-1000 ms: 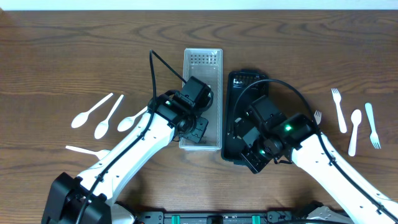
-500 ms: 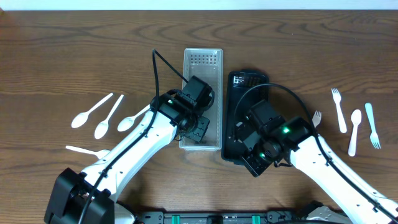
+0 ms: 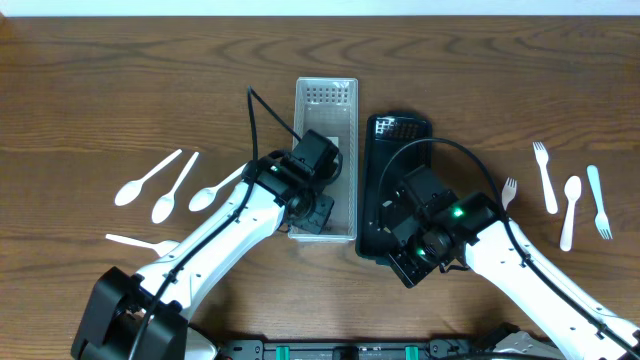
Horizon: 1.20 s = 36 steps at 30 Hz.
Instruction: Pack container
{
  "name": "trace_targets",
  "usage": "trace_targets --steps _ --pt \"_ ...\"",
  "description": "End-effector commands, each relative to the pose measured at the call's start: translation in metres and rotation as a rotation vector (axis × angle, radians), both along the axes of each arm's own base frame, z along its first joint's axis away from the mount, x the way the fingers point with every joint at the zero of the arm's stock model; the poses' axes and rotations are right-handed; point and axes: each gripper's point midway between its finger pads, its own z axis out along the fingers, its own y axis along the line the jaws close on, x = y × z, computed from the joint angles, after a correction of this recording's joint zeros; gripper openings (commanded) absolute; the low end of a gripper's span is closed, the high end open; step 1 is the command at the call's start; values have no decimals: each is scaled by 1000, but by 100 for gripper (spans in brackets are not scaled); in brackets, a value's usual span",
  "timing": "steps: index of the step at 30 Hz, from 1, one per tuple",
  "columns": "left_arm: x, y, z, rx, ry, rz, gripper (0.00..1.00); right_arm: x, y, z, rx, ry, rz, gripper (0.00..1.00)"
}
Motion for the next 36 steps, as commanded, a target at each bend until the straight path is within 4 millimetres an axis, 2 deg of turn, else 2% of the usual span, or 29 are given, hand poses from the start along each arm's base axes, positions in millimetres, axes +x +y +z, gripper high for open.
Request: trace_targets --steps 1,9,16,21,24,30,36 --pt "-3 1 -7 14 14 -16 6 -1 1 -4 -6 8 -26 1" --pt "-6 3 -9 21 24 -16 6 -2 0 -4 -12 21 -43 1" --pt "-6 3 -8 20 24 -16 6 -13 -7 -4 -41 64 -43 2" --pt "-6 3 -8 20 24 -16 6 -9 -4 -6 -34 50 -57 3" --pt "-6 3 -8 20 24 -16 6 -5 -3 -12 -26 28 -57 3" --pt "-6 3 -8 20 24 -16 6 -12 -8 -34 -41 45 -70 1" --pt "-6 3 -8 20 24 -16 6 -1 -14 -39 -85 -1 -124 1"
